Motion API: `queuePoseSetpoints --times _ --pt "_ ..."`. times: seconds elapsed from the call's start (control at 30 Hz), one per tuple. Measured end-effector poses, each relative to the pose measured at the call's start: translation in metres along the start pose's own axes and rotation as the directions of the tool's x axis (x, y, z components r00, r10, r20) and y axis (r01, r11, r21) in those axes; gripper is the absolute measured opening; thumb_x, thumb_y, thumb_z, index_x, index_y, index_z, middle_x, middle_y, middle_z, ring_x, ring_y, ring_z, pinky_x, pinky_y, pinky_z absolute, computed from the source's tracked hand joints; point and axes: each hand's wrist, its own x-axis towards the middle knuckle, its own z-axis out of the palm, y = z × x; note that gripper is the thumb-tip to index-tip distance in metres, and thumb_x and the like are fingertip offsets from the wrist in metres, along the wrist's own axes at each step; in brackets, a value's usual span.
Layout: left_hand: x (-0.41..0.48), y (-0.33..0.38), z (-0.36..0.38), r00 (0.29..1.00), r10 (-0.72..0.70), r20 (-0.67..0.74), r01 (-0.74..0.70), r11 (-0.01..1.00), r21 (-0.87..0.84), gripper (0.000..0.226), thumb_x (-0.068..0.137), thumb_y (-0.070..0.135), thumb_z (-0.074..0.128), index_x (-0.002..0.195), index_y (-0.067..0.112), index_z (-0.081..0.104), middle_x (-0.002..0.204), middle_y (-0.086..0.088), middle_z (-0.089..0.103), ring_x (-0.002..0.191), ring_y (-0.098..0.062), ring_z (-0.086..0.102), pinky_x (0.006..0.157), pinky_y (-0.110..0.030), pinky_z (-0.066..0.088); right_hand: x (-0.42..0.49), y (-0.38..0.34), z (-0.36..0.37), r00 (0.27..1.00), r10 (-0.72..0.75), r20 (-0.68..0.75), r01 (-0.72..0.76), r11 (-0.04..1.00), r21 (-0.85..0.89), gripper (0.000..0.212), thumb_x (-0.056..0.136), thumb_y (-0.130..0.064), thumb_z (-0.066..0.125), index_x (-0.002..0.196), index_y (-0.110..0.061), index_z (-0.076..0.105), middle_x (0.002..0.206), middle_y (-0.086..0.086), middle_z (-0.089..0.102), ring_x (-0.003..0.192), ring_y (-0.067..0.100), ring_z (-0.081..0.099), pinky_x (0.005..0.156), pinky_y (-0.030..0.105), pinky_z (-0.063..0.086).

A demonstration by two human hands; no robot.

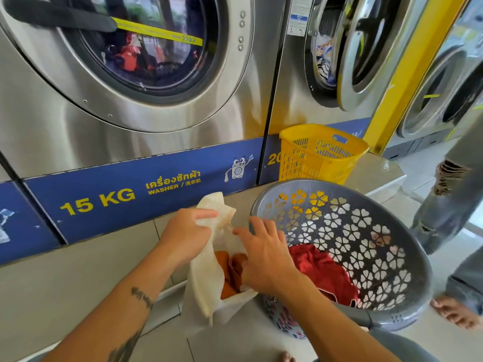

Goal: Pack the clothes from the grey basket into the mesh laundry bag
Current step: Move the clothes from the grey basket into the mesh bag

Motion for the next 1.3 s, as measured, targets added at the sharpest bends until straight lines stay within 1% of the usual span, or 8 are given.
queuePoseSetpoints --times 0.13,0.27,0.43,0.53,0.63,0.73,0.97,1.3 --pt "-0.006 0.010 -0.003 0.999 0.046 0.005 -0.046 0.999 -0.026 0.052 0.085 0.004 0.054 0.124 0.037 0.066 0.143 0.006 0.053 0.101 -0.005 0.056 0.070 -0.015 0.040 0.003 0.009 0.016 0.990 0.070 0.124 -0.058 0.993 -0.098 0.087 0.070 -0.025 0.063 0.148 -0.031 0.025 0.163 0.010 0.000 0.148 0.043 0.003 0.117 0.059 0.019" --pt "-0.009 0.013 -0.005 0.999 0.038 0.004 -0.038 0.993 -0.110 0.050 0.086 0.004 0.057 0.122 0.037 0.067 0.141 0.003 0.054 0.092 -0.002 0.053 0.071 -0.019 0.044 0.005 0.013 0.012 0.984 0.068 0.163 -0.074 0.997 0.030 0.080 0.077 -0.024 0.060 0.149 -0.032 0.027 0.162 0.005 0.000 0.145 0.040 0.012 0.112 0.057 0.031" --pt "-0.013 0.012 0.001 0.993 -0.045 0.107 0.079 0.937 -0.341 0.044 0.088 0.003 0.063 0.117 0.036 0.070 0.140 0.002 0.052 0.123 -0.018 0.049 0.105 -0.042 0.044 0.009 0.036 0.001 0.982 0.042 0.183 -0.093 0.955 0.283 0.072 0.081 -0.018 0.062 0.148 -0.028 0.040 0.161 0.002 0.021 0.140 0.036 0.033 0.112 0.048 0.038" --pt "-0.019 0.006 0.015 0.988 -0.060 0.141 0.099 0.952 -0.290 0.044 0.088 0.004 0.063 0.120 0.035 0.068 0.141 0.004 0.052 0.129 -0.019 0.046 0.108 -0.036 0.038 0.012 0.053 -0.005 0.983 0.074 0.167 -0.134 0.913 0.385 0.060 0.084 -0.018 0.066 0.141 -0.029 0.051 0.144 -0.001 0.050 0.127 0.023 0.052 0.104 0.034 0.044" --pt "-0.020 -0.003 0.031 0.985 -0.106 0.137 0.133 0.970 -0.205 0.047 0.089 0.003 0.059 0.125 0.032 0.066 0.142 0.001 0.051 0.128 -0.019 0.047 0.095 -0.026 0.038 0.015 0.074 -0.007 0.966 0.147 0.212 -0.227 0.875 0.427 0.049 0.088 -0.031 0.069 0.134 -0.035 0.056 0.127 -0.002 0.060 0.107 0.017 0.061 0.095 0.033 0.048" --pt "-0.013 -0.010 0.048 0.974 -0.188 0.127 0.209 0.962 -0.175 0.052 0.087 0.000 0.054 0.125 0.033 0.065 0.141 -0.003 0.051 0.093 -0.011 0.057 0.066 -0.021 0.044 0.018 0.095 0.001 0.944 0.199 0.263 -0.306 0.829 0.469 0.042 0.089 -0.034 0.069 0.131 -0.031 0.060 0.119 -0.001 0.064 0.105 0.015 0.061 0.102 0.037 0.048" --pt "0.009 -0.018 0.079 0.954 -0.287 0.082 0.298 0.938 -0.177 0.056 0.085 -0.001 0.050 0.124 0.036 0.066 0.134 -0.003 0.055 0.083 -0.023 0.062 0.057 -0.028 0.046 0.039 0.141 0.036 0.783 0.256 0.567 -0.339 0.940 0.044 0.084 0.081 -0.026 0.066 0.156 -0.026 0.028 0.150 0.012 0.049 0.128 0.032 0.053 0.103 0.043 0.049" --pt "0.051 -0.005 0.081 0.976 -0.216 0.006 0.215 0.970 -0.116 0.053 0.090 0.001 0.050 0.129 0.035 0.062 0.144 0.001 0.050 0.073 0.003 0.043 0.055 -0.013 0.029 0.099 0.168 0.113 0.686 0.285 0.669 -0.086 0.945 -0.315 0.100 0.075 -0.040 0.070 0.158 -0.027 0.017 0.156 0.011 0.037 0.137 0.039 0.042 0.108 0.051 0.043"
